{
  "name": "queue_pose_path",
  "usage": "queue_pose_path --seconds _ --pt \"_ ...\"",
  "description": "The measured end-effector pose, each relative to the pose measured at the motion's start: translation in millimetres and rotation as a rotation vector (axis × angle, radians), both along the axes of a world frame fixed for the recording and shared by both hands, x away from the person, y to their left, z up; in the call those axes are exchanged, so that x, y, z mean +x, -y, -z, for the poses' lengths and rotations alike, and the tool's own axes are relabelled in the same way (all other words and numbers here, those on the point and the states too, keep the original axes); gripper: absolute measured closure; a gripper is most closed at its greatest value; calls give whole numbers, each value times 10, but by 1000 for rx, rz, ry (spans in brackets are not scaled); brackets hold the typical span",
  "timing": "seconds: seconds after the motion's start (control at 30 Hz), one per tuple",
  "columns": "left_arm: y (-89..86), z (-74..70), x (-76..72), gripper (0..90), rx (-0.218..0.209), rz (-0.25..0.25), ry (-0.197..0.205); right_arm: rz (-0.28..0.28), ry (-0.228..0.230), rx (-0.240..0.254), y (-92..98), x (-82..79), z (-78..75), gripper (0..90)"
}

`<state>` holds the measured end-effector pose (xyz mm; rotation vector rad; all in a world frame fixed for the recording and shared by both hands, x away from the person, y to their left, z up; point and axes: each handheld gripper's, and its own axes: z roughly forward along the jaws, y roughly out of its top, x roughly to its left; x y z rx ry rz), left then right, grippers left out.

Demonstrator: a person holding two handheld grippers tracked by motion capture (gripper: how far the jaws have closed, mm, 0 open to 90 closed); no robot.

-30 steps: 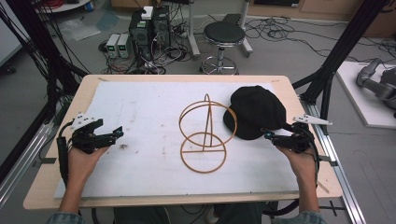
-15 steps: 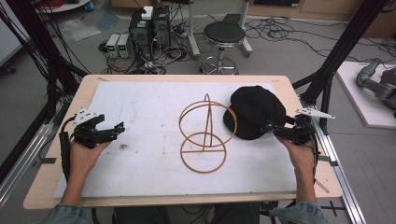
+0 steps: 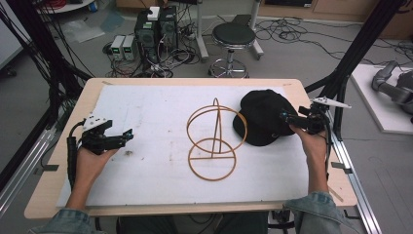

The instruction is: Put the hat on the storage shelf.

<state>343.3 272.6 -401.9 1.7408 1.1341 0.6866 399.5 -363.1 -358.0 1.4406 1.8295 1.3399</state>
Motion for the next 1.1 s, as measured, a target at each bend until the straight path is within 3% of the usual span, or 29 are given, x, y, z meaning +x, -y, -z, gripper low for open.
queue_pose_path --seconds 0.23,0.27,0.43,0.73,1.0,1.07,1.1 --pt "15 -9 -26 143 7 5 -4 17 14 -2 12 197 5 109" --pt "16 -10 -27 143 0 4 -4 25 9 29 29 249 42 109" --pt "11 -19 -49 143 -1 17 -3 55 21 83 41 359 115 109" --pt "-2 -21 -76 143 2 19 3 98 22 127 34 567 247 109" --pt "-11 -23 -87 143 -3 20 7 97 14 133 -17 715 249 109" --pt "-19 -24 -89 143 -4 20 6 103 18 85 -87 770 232 109" --pt "-21 -25 -90 143 -4 20 6 103 18 85 -87 770 232 109"
